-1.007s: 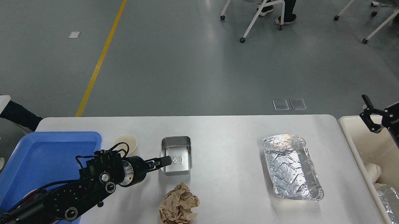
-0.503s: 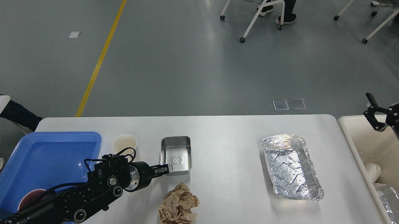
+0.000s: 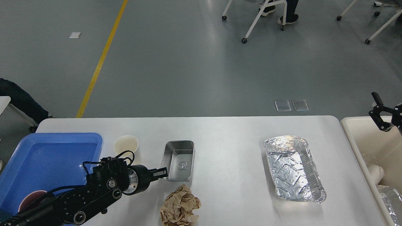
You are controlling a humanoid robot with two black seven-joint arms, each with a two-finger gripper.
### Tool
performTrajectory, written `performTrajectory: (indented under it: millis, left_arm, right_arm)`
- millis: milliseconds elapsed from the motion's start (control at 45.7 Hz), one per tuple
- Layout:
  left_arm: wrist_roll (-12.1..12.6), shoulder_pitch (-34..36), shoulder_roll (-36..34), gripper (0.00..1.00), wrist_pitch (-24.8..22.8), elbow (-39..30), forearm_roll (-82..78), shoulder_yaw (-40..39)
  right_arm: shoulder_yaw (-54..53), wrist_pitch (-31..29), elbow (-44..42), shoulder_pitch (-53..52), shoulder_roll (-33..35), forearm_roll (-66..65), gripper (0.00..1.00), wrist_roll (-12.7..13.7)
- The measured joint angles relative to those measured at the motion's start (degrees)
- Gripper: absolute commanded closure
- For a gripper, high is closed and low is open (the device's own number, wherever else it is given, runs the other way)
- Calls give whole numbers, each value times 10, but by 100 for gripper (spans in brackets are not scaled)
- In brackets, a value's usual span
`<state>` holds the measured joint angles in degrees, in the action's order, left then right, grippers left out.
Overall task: Tidy desktop
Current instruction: 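Lift the steel box with the left gripper toward the blue tray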
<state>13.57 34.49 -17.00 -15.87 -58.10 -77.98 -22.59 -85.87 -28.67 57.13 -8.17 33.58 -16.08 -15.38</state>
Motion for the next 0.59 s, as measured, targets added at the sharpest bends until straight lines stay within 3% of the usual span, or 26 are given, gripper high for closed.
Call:
performTrajectory:
  millis: [241,591]
  left_arm:
    - [0,28,-9,100,-17,-29,4,-6]
    - [3,143,-83,100,-52,-103,55,-13]
  right_arm:
    - [0,0,0,0,0,0,0,0]
    - [0,1,3,0,0,0,0,1]
